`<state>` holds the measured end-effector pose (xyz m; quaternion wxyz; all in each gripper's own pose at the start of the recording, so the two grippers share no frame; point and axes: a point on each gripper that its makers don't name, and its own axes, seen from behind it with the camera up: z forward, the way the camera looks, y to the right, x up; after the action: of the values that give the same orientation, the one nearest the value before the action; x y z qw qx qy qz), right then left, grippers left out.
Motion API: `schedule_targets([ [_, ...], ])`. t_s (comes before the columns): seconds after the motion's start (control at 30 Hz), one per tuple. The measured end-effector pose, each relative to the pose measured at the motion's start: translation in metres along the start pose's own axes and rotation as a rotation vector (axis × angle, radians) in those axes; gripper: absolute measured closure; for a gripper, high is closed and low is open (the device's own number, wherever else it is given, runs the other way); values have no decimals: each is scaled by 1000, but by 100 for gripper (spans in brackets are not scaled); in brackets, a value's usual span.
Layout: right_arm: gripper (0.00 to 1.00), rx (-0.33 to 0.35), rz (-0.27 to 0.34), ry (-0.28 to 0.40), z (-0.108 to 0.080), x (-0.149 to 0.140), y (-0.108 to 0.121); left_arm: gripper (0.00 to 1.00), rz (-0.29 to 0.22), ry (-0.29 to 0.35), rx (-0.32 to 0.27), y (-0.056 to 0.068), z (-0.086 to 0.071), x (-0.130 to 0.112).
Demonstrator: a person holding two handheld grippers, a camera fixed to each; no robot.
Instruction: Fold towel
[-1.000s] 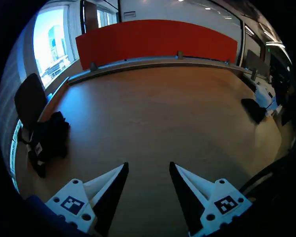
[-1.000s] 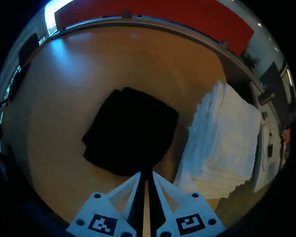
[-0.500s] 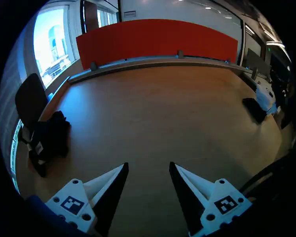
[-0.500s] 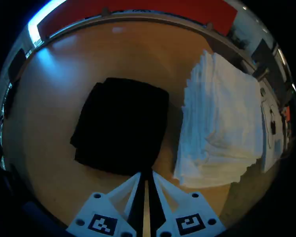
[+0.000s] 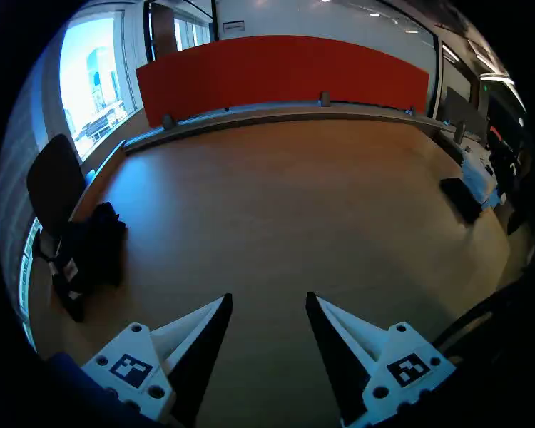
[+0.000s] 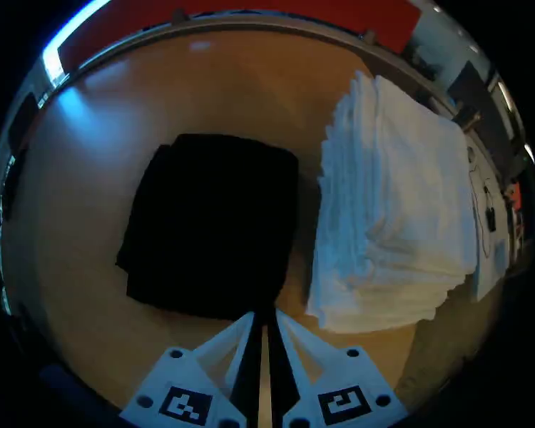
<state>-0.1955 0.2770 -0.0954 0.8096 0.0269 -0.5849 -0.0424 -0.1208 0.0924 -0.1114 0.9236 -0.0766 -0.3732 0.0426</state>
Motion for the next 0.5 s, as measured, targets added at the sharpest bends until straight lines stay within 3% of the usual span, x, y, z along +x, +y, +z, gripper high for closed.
schedule_targets([
  [0.5,95,-14,35,5,2,0,5,25,0,-2,3,-1,0,-1],
])
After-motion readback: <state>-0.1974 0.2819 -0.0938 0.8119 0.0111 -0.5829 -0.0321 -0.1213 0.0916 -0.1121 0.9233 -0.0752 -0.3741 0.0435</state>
